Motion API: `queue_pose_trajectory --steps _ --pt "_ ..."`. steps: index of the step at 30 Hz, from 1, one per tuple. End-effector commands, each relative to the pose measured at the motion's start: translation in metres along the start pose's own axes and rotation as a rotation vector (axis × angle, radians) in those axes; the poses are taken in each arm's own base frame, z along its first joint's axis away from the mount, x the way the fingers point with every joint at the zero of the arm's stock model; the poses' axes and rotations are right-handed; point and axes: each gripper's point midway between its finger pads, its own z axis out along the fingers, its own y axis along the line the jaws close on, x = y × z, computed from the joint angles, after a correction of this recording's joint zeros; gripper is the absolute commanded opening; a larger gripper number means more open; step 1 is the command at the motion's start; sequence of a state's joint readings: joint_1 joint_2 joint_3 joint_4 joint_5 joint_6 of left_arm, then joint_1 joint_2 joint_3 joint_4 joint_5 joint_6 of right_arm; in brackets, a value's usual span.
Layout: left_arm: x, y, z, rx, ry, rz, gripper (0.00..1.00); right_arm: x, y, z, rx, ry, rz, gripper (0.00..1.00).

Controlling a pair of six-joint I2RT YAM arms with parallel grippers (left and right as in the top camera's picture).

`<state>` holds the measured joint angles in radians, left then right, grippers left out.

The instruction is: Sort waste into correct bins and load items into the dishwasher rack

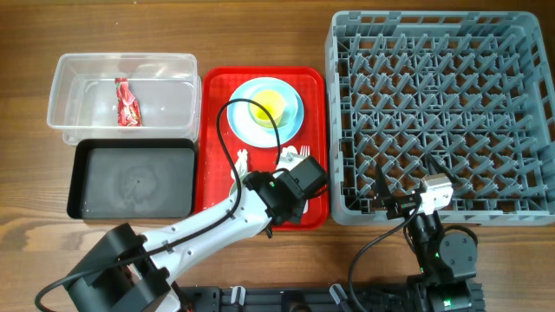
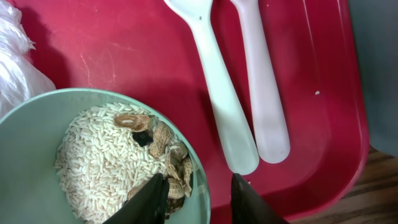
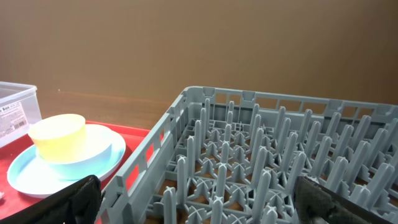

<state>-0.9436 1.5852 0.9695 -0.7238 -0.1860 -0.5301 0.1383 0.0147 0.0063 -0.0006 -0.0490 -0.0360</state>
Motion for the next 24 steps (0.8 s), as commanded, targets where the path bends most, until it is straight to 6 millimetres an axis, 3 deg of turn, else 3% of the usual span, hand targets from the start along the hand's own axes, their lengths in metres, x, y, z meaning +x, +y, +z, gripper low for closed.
queue_pose_trajectory --steps 1,9,12,15,20,24 --pt "0.003 0.0 0.004 -0.003 0.008 -0.006 0.33 -0.001 0.001 0.0 -0.007 -0.005 -0.01 1.0" --pt "0.007 0.002 0.017 -0.032 0.038 0.002 0.28 -0.001 0.001 0.0 -0.007 -0.005 -0.01 1.0" --pt "0.009 0.018 0.017 -0.116 0.032 0.013 0.17 -0.001 0.001 0.0 -0.007 -0.005 -0.01 1.0" --pt "0.017 0.044 0.012 -0.246 0.05 0.042 0.14 -0.001 0.001 0.0 -0.007 -0.005 -0.01 1.0" --pt "0.031 0.06 0.006 -0.318 0.111 0.07 0.15 -0.001 0.001 0.0 -0.007 -0.005 -0.01 1.0" --pt "0.039 0.066 0.003 -0.341 0.145 0.083 0.27 -0.001 0.001 0.0 -0.007 -0.005 -0.01 0.99"
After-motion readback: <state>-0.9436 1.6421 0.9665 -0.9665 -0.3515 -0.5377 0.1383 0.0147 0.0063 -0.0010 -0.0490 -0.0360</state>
